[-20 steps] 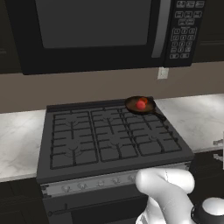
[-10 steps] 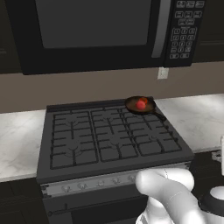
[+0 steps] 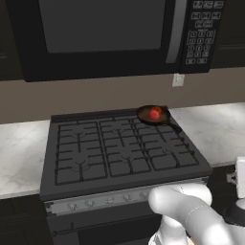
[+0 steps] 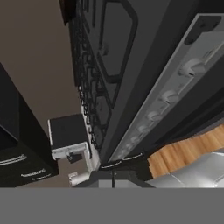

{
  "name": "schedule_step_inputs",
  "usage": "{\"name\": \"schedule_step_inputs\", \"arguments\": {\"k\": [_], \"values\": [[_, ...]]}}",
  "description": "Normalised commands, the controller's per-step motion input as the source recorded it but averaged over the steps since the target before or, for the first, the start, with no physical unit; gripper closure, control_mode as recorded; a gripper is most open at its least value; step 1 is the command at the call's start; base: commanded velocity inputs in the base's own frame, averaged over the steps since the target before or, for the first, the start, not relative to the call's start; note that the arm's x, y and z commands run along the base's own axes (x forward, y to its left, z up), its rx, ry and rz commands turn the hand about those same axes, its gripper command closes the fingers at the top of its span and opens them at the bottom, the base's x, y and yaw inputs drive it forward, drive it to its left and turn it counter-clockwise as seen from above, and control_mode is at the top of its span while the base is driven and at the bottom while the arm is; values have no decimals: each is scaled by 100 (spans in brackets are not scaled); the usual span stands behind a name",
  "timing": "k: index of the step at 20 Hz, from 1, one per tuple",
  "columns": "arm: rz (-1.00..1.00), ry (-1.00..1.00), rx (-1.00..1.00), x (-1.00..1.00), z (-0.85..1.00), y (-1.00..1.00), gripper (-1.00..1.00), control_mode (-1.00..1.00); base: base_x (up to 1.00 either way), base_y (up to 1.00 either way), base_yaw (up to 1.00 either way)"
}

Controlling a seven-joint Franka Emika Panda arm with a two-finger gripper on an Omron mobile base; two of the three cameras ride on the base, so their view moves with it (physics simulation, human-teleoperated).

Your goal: Place the pan on the rear right burner on the stove. Then place the tomato and the onion in the pan and turn on the rear right burner.

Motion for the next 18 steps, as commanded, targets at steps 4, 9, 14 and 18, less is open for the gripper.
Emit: {"name": "schedule_step_inputs", "arguments": {"k": [4,9,14,18], "values": [[2,0,0,0,-16,16,100,-100,0,0,0],[1,0,0,0,-3,19,100,-100,0,0,0],[1,0,0,0,-6,34,100,-100,0,0,0],[0,0,0,0,-11,24,100,-100,0,0,0]]}}
